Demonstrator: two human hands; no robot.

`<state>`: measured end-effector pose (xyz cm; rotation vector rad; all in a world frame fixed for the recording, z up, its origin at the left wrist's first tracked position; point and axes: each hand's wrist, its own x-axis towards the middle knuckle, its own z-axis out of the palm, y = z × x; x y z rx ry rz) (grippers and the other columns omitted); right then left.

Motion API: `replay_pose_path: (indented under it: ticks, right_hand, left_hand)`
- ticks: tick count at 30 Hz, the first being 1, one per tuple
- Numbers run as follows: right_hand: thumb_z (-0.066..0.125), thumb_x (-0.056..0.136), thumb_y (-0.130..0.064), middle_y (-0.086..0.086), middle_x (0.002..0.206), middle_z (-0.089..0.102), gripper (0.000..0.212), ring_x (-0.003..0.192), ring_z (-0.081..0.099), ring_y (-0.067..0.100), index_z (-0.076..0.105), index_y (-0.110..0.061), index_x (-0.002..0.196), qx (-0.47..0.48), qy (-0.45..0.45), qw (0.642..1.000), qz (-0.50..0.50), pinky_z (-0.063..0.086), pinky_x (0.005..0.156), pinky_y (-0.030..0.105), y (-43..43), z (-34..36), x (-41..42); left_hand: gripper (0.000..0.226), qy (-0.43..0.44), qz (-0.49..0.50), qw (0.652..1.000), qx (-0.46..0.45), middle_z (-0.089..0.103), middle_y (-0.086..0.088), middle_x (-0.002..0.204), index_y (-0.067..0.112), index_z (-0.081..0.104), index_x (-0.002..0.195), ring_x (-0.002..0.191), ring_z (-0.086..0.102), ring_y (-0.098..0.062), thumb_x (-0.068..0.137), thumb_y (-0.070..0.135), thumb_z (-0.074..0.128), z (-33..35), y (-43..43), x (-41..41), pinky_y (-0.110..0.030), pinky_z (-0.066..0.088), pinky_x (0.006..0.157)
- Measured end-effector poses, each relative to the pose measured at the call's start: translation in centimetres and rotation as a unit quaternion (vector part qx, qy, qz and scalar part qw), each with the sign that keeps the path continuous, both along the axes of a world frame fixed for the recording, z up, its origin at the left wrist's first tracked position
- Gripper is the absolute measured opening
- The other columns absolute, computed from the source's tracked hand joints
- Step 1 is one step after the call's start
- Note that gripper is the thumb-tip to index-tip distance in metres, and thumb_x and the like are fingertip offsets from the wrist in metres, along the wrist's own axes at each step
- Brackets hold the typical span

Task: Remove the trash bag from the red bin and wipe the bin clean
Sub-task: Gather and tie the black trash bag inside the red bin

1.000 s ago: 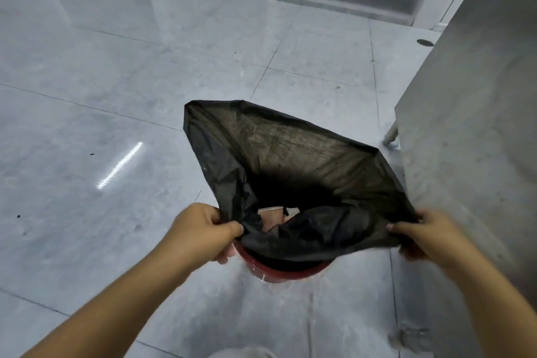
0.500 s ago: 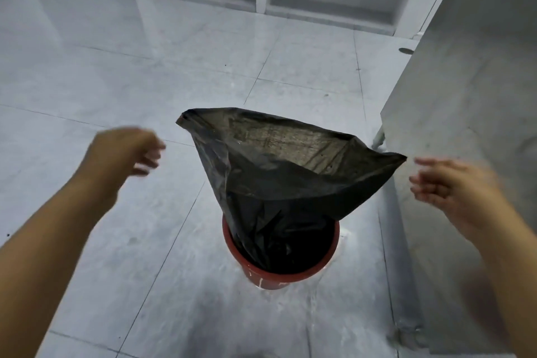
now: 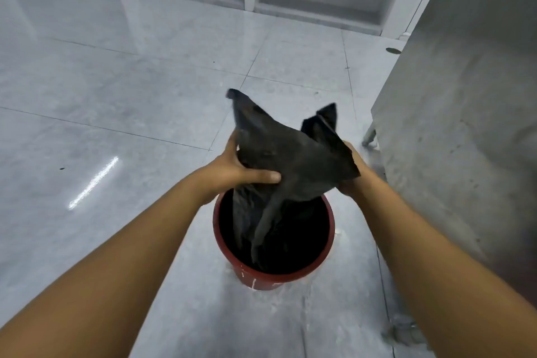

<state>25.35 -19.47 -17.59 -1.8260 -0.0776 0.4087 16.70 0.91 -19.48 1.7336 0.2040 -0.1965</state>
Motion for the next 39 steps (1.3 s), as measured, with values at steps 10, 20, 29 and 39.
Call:
replay_pose_path:
  ticks: [10,20,29,39]
  right_hand:
    - [0.060,0.085,-0.002,0.006,0.076,0.067,0.014,0.072,0.063,0.018,0.069,0.001,0.094,-0.094,-0.054,0.961,0.256,0.052,0.072,0.028,2.7,3.8,0.0]
    - [0.090,0.048,-0.037,-0.026,0.122,0.058,0.081,0.100,0.063,-0.003,0.048,-0.062,0.112,-0.014,-0.005,0.987,0.158,0.054,0.071,0.012,-7.2,-2.0,-7.9]
    - [0.089,0.060,-0.030,-0.005,0.109,0.071,0.056,0.099,0.066,0.007,0.066,-0.021,0.109,0.007,-0.048,0.995,0.086,0.055,0.082,0.020,1.1,-3.3,-3.9]
    - [0.079,0.066,-0.001,0.003,0.091,0.076,0.032,0.086,0.073,0.018,0.072,-0.013,0.095,0.078,-0.023,0.982,0.171,0.057,0.067,0.029,1.6,-1.6,0.1]
  left_hand:
    - [0.010,0.011,0.139,0.989,0.041,0.068,-0.006,0.083,0.012,0.066,0.081,0.080,0.066,-0.023,0.073,0.014,0.070,1.6,-4.3,2.6,-0.026,0.052,0.062]
    - [0.030,-0.062,0.225,0.972,-0.019,0.069,-0.010,0.083,-0.003,0.067,0.096,0.072,0.064,-0.020,0.067,0.005,0.073,2.3,-4.0,2.0,-0.028,0.055,0.066]
    - [0.015,-0.080,0.165,0.979,-0.090,0.076,-0.005,0.079,0.011,0.074,0.080,0.077,0.073,-0.020,0.066,0.006,0.077,2.1,-4.4,1.4,-0.029,0.060,0.068]
    - [0.094,-0.022,0.032,0.999,-0.010,0.060,0.007,0.118,0.025,0.048,0.126,0.106,0.060,-0.008,0.041,0.040,0.087,-0.5,-1.6,0.2,-0.024,0.050,0.081]
